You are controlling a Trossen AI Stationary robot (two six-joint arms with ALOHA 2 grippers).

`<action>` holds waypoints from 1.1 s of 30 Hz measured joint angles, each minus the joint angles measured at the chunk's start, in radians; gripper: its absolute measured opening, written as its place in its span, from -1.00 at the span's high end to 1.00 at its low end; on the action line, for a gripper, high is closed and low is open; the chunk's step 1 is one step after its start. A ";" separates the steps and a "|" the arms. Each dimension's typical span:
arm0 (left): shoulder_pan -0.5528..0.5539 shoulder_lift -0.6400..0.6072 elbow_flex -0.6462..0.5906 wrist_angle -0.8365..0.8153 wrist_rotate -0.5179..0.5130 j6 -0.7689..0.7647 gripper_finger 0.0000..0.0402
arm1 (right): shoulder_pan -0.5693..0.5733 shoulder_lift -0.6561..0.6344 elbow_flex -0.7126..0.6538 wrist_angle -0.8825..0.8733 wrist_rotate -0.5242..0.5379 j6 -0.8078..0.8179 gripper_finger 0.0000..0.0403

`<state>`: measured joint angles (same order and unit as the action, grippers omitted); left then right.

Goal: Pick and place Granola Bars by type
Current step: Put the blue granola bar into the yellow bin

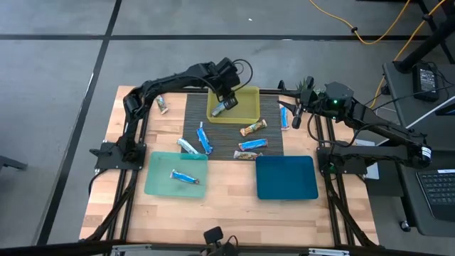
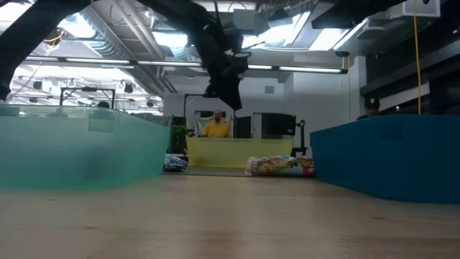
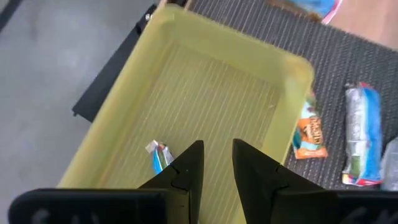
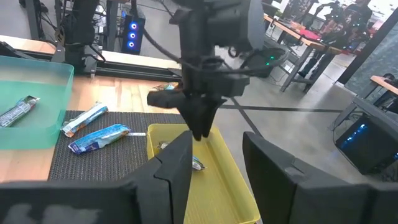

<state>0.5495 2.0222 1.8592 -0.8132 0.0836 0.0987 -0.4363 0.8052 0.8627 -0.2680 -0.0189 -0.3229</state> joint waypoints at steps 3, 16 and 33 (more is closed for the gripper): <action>-0.008 -0.022 0.031 -0.026 -0.002 0.017 0.62 | 0.000 0.000 0.000 -0.002 0.000 0.000 0.28; -0.043 -0.282 0.036 -0.113 -0.006 0.038 0.64 | 0.000 0.000 0.000 -0.014 0.000 -0.001 0.28; -0.240 -0.422 0.025 -0.370 -0.014 0.069 0.64 | 0.000 0.000 0.000 -0.015 -0.001 -0.003 0.28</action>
<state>0.3091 1.6001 1.8838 -1.1831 0.0700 0.1682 -0.4366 0.8051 0.8627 -0.2829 -0.0200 -0.3264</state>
